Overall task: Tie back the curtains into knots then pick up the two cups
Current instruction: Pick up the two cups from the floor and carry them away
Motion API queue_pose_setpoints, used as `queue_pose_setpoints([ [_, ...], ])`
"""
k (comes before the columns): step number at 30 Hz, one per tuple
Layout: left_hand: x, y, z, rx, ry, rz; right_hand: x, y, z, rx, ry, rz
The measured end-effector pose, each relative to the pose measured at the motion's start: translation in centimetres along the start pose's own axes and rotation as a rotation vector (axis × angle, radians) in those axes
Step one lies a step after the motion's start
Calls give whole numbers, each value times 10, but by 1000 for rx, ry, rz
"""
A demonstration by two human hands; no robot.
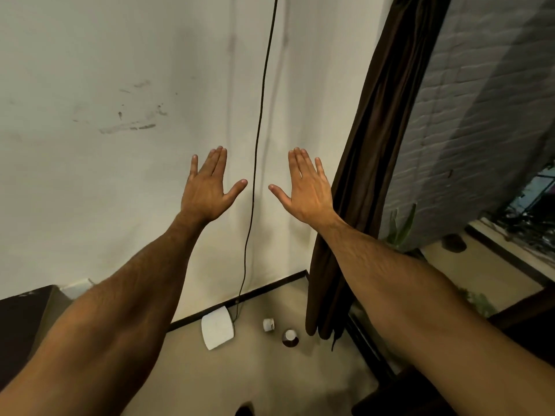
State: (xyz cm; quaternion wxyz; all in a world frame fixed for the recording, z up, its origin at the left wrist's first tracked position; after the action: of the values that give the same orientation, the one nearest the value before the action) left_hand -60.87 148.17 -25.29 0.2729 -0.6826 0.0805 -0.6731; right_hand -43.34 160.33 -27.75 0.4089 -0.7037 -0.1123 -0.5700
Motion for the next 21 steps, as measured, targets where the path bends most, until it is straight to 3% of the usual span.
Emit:
queue_pose_setpoints([
  [4,-53,0,-8,-23,42,-60,-49,2,6,-18,-18,-23],
  [12,-201,11,-44,-9,109,-280,-186,16,12,-106,-12,-278],
  [21,-376,77,-57,-7,240,-491,-344,84,14,-178,-28,-429],
])
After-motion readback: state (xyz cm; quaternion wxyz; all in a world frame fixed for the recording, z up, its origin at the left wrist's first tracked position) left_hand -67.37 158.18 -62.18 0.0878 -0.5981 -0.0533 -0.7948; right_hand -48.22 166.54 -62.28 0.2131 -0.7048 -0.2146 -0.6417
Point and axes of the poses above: each hand's wrist, its own y-axis away from the middle knuckle, its own x-axis out of the back of the hand, z = x × y, the point moved 10 cm from there along -y, towards the middle knuckle
